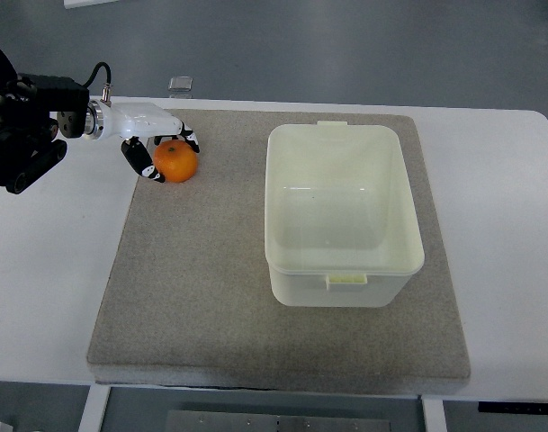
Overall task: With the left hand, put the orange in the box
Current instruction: 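Lift the orange with the left hand and carry it toward the box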
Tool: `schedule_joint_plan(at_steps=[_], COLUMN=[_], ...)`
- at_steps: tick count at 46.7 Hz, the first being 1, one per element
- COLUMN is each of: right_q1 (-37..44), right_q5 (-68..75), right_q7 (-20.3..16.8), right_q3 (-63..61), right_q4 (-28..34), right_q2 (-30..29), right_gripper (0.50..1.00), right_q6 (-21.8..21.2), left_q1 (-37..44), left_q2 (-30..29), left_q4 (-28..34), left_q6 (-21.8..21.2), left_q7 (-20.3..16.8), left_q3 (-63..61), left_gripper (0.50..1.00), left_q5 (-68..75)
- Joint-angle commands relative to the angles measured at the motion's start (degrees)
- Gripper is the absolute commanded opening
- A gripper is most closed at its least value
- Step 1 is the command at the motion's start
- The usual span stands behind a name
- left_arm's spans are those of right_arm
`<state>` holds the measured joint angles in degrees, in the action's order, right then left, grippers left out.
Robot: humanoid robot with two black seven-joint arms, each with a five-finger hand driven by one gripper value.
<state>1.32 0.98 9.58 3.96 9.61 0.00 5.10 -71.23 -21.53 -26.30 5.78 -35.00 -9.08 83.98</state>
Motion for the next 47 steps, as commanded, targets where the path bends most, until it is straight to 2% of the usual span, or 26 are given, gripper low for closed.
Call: schedule_joint_plan(at_steps=[1,22,47], right_q1=[0.0,0.0,0.1], right_q5=[0.1,0.1,0.0], right_q7=[0.0,0.0,0.0], right_q3=[0.0,0.0,0.0], right_q4=[0.1,0.0,0.0], right_q2=[0.0,0.0,0.0], right_gripper=[0.932,0.932,0.932], right_q6=[0.0,0.0,0.0], left_q1=[-0.1,-2.9,-8.8], left_q2=[0.0,-0.1,1.2], left_q4=[0.0,0.7,-1.6], left_q6=[0.0,-0.4,-0.8], left_q7=[0.0,0.0,0.0], left_q3=[0.3,0.7,0.8], left_gripper=[0.500,0.500,0.500], left_q5=[-0.3,-3.7,-7.2])
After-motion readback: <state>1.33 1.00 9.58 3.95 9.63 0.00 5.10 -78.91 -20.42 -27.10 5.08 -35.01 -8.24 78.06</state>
